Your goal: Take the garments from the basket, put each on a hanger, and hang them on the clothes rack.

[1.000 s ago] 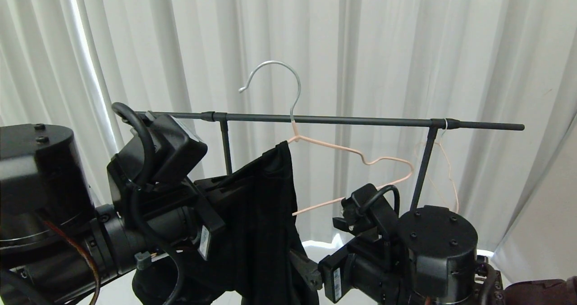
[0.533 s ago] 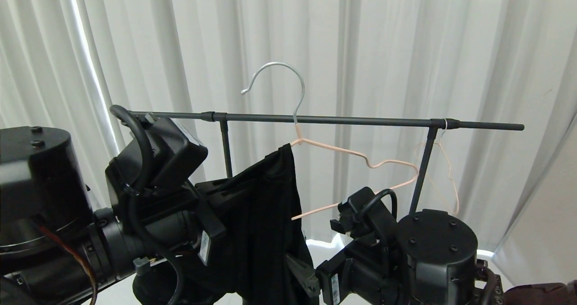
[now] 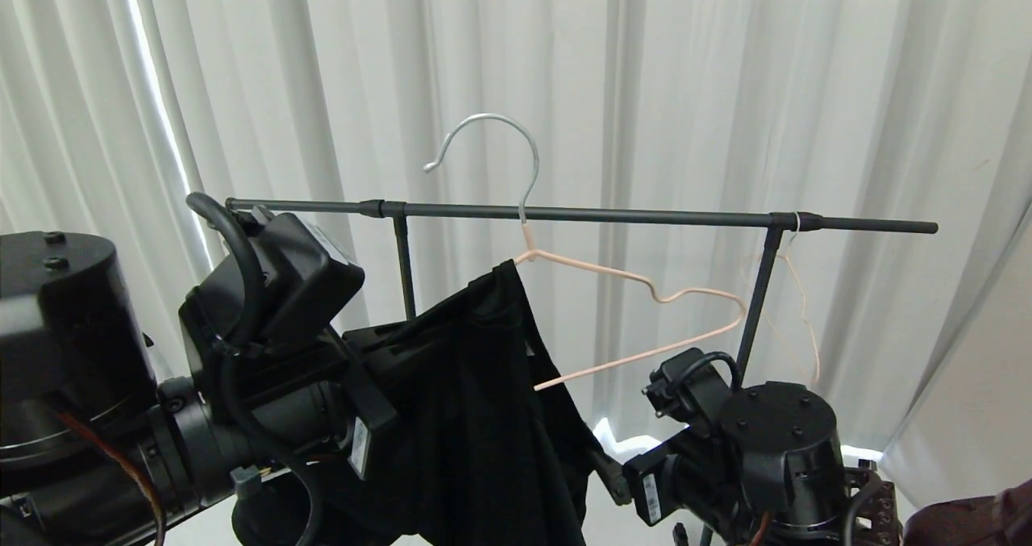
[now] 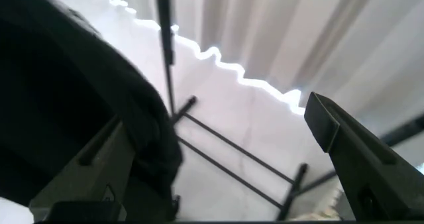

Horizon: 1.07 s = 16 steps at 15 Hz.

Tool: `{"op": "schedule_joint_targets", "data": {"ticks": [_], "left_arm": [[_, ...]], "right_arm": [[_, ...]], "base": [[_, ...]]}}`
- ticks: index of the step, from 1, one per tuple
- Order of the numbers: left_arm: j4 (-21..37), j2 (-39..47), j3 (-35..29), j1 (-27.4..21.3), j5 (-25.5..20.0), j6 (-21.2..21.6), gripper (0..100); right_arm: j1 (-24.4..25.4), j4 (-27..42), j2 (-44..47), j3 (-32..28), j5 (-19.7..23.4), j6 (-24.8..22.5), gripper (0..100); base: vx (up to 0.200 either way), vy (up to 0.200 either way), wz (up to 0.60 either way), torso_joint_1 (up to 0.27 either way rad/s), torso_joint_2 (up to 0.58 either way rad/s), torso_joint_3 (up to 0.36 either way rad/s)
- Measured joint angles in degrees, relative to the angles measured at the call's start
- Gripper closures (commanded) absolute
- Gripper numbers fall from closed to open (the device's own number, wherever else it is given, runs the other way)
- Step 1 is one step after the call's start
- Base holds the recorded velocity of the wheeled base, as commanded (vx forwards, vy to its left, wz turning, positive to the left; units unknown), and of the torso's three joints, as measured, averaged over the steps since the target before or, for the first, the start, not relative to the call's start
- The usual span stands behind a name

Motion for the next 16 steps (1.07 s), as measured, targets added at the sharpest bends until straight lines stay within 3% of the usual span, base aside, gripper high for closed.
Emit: {"op": "schedule_joint_targets", "data": {"ticks": [9,13,16], "left_arm": [[0.0,-0.9,7.4,0.1,0.9,0.0,100],[0.0,-1.2,11.5,0.7,2.6,4.8,100],[0.0,-0.1,12.5,3.3,3.1,7.4,100]], "right_arm": [[-17.7,0.0,-5.8,3.9,1.0,-5.0,0],[-20.2,0.0,-9.2,3.9,5.9,-6.2,0],[-20.3,0.0,-11.3,4.2,6.8,-7.8,0]], "base": [[0.000,0.000,0.00,0.000,0.00,0.000],[0.000,0.000,0.00,0.000,0.00,0.000],[0.000,0.000,0.00,0.000,0.00,0.000]]}}
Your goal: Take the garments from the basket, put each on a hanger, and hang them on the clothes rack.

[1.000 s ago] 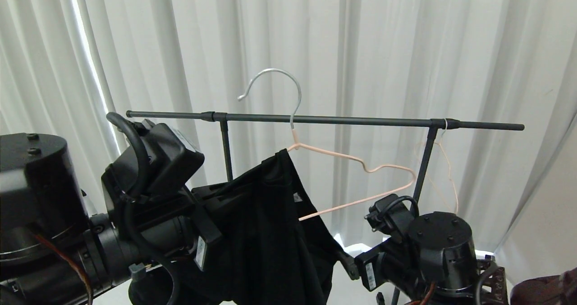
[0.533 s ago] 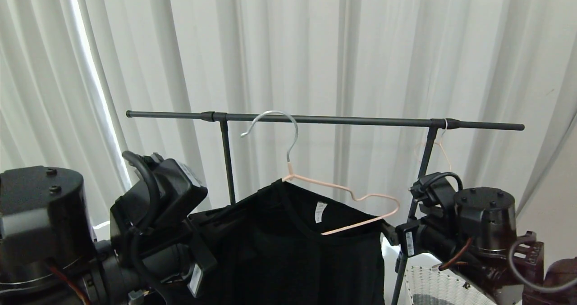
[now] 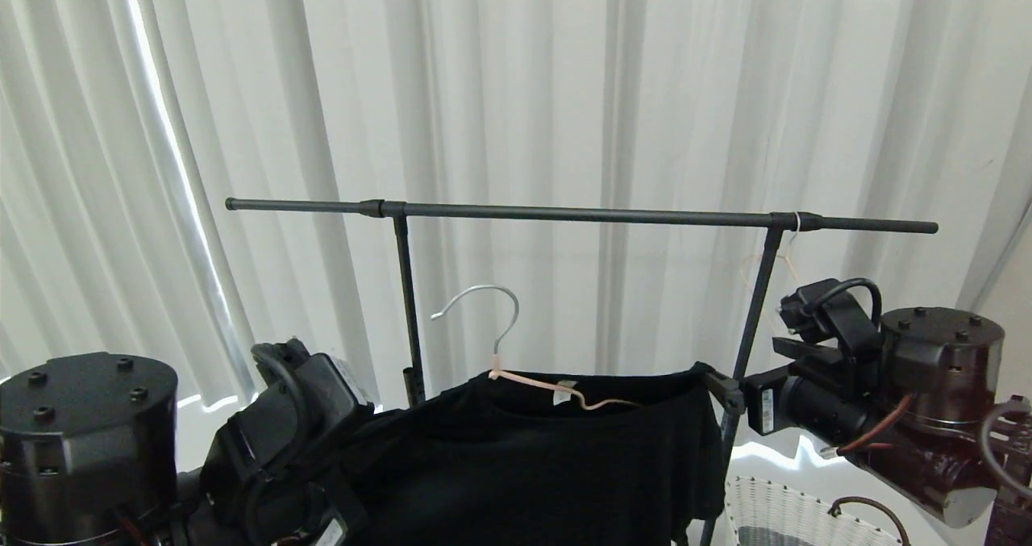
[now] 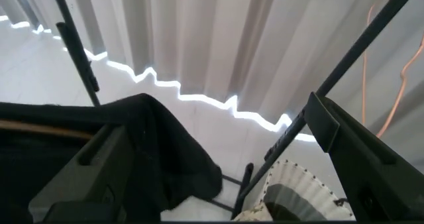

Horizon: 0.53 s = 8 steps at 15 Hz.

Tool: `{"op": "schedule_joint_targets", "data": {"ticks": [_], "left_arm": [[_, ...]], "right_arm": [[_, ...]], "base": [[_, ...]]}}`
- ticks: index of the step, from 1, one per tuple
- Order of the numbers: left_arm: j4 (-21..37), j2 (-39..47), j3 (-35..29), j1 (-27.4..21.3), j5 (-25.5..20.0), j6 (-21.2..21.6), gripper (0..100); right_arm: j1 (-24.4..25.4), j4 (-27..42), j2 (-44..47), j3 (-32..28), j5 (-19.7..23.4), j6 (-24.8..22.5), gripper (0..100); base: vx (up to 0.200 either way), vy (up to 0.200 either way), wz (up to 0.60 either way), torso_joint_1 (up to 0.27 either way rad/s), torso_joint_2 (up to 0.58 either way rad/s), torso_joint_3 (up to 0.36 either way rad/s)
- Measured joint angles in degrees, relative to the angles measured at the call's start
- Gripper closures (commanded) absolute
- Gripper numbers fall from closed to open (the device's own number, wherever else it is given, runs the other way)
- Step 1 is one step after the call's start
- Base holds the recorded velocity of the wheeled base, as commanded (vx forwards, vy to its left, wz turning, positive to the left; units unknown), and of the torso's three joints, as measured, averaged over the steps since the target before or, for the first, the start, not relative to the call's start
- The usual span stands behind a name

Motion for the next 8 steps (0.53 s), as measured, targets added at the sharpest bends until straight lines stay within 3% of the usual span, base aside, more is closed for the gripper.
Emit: {"op": "schedule_joint_targets", "data": {"ticks": [1,4,6,8], "left_arm": [[0.0,0.5,0.0,0.5,0.6,-0.1,100],[0.0,1.8,-2.1,0.3,3.2,-2.9,100],[0.0,2.2,-3.4,-1.0,3.2,-6.2,100],[0.0,2.2,-3.7,-1.6,3.2,-6.6,100]], "right_arm": [[0.1,0.1,-0.6,0.0,0.5,-0.6,0],[0.7,0.8,-2.7,0.9,7.5,-6.4,0],[1.3,0.9,-3.1,1.1,8.9,-7.9,0],[3.6,0.9,-3.2,1.2,9.0,-8.1,0]], "base": [[0.000,0.000,0.00,0.000,0.00,0.000],[0.000,0.000,0.00,0.000,0.00,0.000],[0.000,0.000,0.00,0.000,0.00,0.000],[0.000,0.000,0.00,0.000,0.00,0.000]]}}
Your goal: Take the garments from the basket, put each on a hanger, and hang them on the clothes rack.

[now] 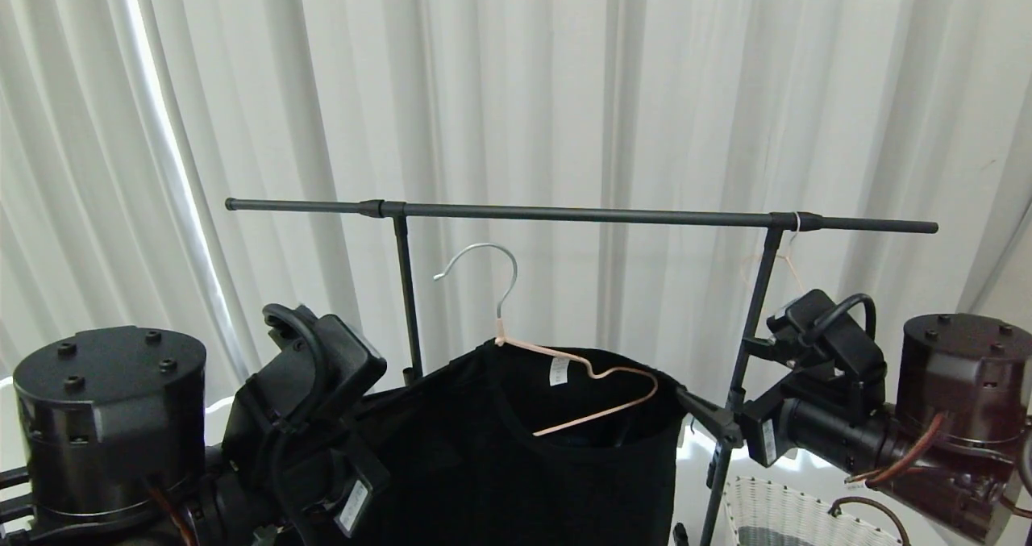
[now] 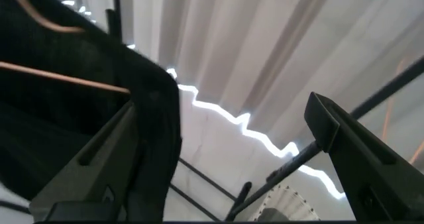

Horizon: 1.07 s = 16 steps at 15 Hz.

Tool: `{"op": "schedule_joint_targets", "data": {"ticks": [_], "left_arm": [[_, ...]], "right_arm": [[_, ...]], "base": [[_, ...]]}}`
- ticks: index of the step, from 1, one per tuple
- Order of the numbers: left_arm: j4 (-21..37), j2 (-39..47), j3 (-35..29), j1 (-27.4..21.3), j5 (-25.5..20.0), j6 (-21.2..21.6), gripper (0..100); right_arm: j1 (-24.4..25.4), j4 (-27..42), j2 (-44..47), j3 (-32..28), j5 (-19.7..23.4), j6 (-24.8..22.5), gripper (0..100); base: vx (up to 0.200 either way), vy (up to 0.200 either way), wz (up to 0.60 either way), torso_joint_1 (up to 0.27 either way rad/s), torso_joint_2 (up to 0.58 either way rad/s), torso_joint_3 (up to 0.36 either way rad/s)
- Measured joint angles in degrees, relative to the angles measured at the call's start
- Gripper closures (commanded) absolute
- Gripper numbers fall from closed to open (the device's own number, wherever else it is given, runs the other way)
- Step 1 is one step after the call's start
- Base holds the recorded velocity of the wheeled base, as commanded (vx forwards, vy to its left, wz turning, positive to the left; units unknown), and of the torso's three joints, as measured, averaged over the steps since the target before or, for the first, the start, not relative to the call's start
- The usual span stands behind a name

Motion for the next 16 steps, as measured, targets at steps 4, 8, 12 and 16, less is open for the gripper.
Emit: {"op": "schedule_joint_targets", "data": {"ticks": [4,8,12,16], "left_arm": [[0.0,0.2,-0.1,-0.1,0.3,-0.1,100],[-0.1,-0.5,1.1,-1.3,-0.3,-0.1,100],[-0.1,-4.2,6.7,-3.2,-4.5,0.1,100],[-0.2,-8.4,8.6,-7.0,-6.1,1.0,100]], "right_arm": [[7.1,0.0,-0.4,1.0,0.0,-1.9,0],[11.9,0.0,-1.6,1.8,1.6,-5.5,0],[12.3,4.2,-2.8,0.2,7.0,-7.6,0],[13.3,22.0,-4.7,-7.6,16.7,-9.9,0]], "base": [[0.000,0.000,0.00,0.000,0.00,0.000],[0.000,0.000,0.00,0.000,0.00,0.000],[0.000,0.000,0.00,0.000,0.00,0.000],[0.000,0.000,0.00,0.000,0.00,0.000]]}}
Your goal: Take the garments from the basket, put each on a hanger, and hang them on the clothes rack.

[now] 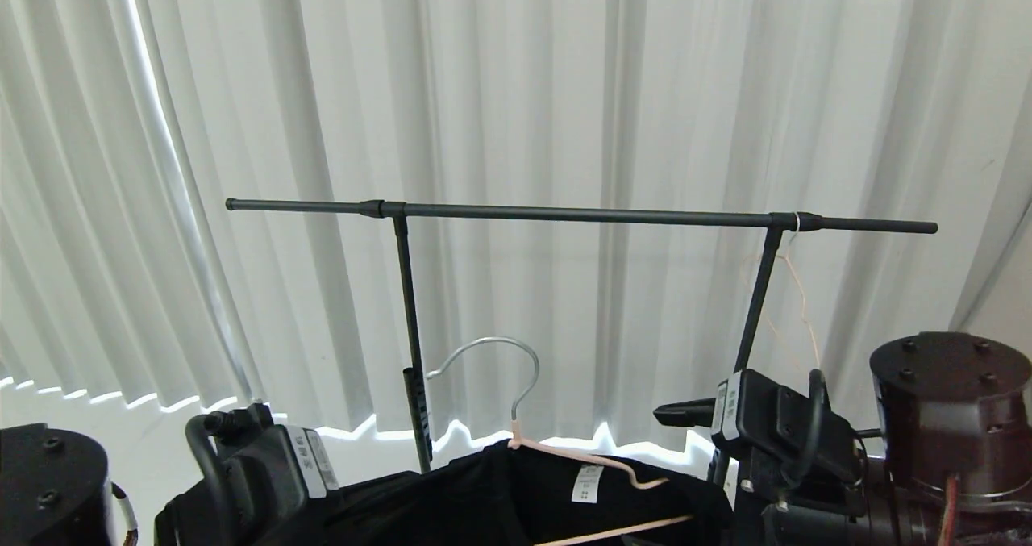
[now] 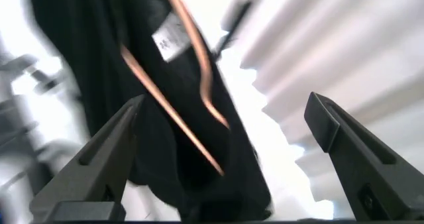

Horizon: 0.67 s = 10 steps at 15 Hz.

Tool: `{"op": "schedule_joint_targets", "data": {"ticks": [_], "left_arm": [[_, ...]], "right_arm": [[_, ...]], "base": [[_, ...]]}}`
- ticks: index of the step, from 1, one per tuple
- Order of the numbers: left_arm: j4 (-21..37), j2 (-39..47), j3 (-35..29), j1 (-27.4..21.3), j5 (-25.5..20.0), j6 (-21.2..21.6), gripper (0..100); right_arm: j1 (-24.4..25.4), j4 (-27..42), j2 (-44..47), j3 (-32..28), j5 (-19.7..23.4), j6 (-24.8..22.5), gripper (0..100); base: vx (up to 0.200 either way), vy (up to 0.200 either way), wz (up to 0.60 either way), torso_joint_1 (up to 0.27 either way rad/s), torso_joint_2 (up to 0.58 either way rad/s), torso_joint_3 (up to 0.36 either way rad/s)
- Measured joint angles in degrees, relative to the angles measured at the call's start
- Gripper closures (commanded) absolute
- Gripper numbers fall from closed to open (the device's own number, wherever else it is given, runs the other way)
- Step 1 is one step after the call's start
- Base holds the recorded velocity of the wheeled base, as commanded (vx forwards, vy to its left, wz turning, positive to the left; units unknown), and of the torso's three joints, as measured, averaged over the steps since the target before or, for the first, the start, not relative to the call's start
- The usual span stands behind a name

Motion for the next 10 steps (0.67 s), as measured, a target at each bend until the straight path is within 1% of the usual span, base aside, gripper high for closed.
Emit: {"op": "schedule_joint_targets", "data": {"ticks": [2,4,6,10], "left_arm": [[0.0,-1.3,0.2,-1.3,0.0,0.2,100],[0.0,-1.8,0.1,-2.8,0.0,1.1,100],[0.0,-2.0,-0.1,-3.6,0.0,1.9,100],[0.0,-2.2,-0.8,-4.2,0.0,2.1,100]], "right_arm": [[0.3,8.3,-0.2,-5.7,4.1,-2.5,0],[1.1,14.6,0.8,-10.3,6.3,-3.6,0],[1.6,16.1,2.3,-12.3,6.7,-3.8,0],[1.9,16.8,4.6,-12.9,6.4,-3.7,0]], "base": [[0.000,0.000,0.00,0.000,0.00,0.000],[0.000,0.000,0.00,0.000,0.00,0.000],[0.000,0.000,0.00,0.000,0.00,0.000],[0.000,0.000,0.00,0.000,0.00,0.000]]}}
